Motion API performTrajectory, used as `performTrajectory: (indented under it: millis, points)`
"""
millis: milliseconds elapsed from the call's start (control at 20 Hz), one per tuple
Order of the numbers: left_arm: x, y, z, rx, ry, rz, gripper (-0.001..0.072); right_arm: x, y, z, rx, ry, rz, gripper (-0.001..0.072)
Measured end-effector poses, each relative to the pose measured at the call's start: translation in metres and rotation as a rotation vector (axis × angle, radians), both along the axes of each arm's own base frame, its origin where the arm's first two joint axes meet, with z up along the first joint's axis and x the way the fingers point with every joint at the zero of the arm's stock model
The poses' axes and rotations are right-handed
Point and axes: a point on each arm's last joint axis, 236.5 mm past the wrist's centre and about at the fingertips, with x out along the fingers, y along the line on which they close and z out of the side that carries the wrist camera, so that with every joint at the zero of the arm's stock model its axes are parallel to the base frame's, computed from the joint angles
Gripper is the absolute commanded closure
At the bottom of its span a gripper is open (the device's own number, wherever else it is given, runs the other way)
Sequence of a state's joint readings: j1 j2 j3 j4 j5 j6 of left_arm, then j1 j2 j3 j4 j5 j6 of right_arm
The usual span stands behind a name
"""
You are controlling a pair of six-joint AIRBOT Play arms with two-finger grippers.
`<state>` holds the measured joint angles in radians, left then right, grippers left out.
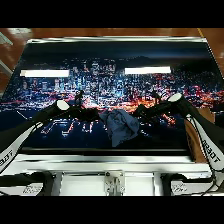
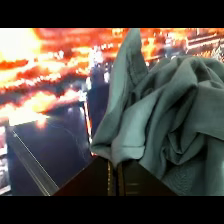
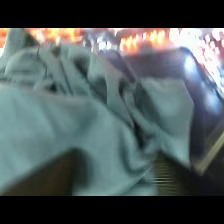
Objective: Fold the shirts.
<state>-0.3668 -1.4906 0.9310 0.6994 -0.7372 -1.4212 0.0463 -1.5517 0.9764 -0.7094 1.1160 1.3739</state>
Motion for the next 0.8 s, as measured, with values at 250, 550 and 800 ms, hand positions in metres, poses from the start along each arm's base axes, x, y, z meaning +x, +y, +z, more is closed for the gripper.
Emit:
performTrajectory:
  millis: [250, 550, 800]
  points:
    - [0.01, 0.008, 0.02, 0.012, -0.064, -0.008, 0.0669, 0.027, 0.01, 0.03, 0.027, -0.14, -0.015, 0.0645]
    - [0.068, 0.069, 0.213, 0.042, -0.559, 0.061, 0.0668, 0.062, -0.015, 0.214, 0.008, -0.729, 0.104, 0.0645]
    - [0.02, 0.117, 0.458, -0.005, -1.134, 0.197, 0.0668, 0.028, -0.024, 0.407, -0.08, -1.245, 0.107, 0.0645]
